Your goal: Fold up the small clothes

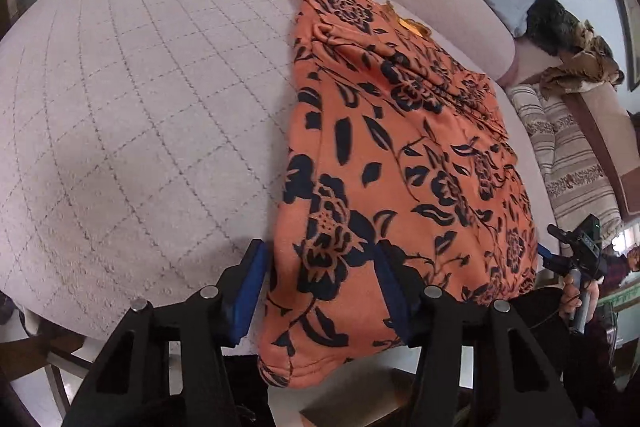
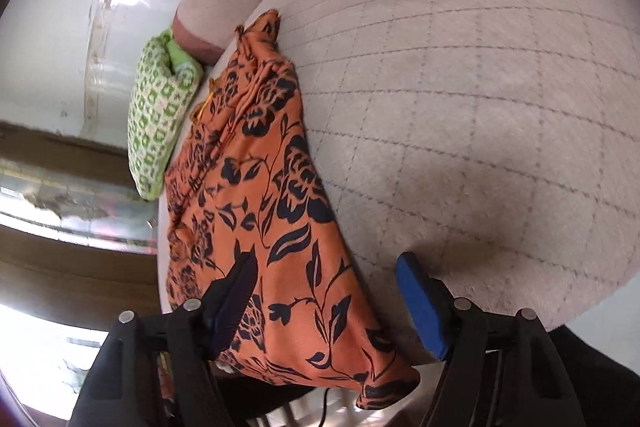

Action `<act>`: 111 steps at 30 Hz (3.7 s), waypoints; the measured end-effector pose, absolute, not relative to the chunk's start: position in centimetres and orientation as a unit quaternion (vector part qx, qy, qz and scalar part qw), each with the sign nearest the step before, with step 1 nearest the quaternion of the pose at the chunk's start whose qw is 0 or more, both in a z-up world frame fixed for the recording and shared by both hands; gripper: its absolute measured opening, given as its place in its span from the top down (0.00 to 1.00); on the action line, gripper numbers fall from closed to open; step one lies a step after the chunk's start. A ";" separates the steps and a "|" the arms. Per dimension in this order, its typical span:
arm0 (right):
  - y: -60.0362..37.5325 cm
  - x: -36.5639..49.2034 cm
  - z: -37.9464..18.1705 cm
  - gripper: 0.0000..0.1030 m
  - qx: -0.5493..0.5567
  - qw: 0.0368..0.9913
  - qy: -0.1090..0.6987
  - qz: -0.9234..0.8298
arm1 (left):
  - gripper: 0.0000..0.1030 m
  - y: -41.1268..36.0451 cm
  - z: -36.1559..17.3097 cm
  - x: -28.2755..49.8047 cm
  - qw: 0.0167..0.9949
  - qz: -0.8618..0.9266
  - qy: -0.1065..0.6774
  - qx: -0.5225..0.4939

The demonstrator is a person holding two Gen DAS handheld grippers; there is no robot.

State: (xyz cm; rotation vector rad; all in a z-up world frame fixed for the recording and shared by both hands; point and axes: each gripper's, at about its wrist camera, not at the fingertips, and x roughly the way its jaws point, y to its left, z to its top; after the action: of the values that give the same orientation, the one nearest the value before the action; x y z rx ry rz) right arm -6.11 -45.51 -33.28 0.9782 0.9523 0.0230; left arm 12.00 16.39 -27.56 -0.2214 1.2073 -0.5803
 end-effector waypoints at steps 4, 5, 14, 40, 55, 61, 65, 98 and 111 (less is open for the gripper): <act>-43.7 -5.7 -33.7 0.48 0.426 0.771 0.470 0.054 | 0.67 16.1 -27.8 11.9 0.769 -0.266 0.575 -0.088; -43.0 -5.5 -33.8 0.53 0.412 0.772 0.481 0.059 | 0.76 16.0 -27.9 11.9 0.765 -0.264 0.581 -0.083; -39.2 -4.6 -31.9 0.89 0.335 0.787 0.511 0.081 | 0.67 15.8 -28.2 12.1 0.745 -0.273 0.603 -0.076; -45.7 9.6 -20.0 0.90 0.413 0.830 0.354 0.120 | 0.93 13.3 -18.1 27.7 0.780 -0.330 0.509 -0.151; -54.7 18.9 -28.6 0.35 0.489 0.819 0.296 -0.048 | 0.54 10.2 -22.0 33.2 0.861 -0.121 0.421 -0.259; -45.7 21.3 -23.5 0.35 0.388 0.869 0.305 0.043 | 0.52 4.2 -22.7 30.3 0.866 -0.121 0.425 -0.234; -39.8 26.1 -25.2 0.35 0.345 0.860 0.374 0.043 | 0.51 1.9 -26.0 31.0 0.857 -0.099 0.456 -0.220; -24.7 38.0 -23.0 0.44 0.253 0.876 0.409 0.048 | 0.25 1.4 -24.8 31.5 0.879 -0.050 0.440 -0.173; -43.9 14.8 -26.0 0.43 0.372 0.844 0.378 -0.080 | 0.22 -1.3 -26.4 30.9 0.867 -0.013 0.490 -0.085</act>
State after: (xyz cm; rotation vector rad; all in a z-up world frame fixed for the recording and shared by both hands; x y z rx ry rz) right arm 14.82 -43.90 -26.03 0.7847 0.7969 -0.1679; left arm 30.91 -1.33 -26.42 -0.1770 1.0269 -0.0267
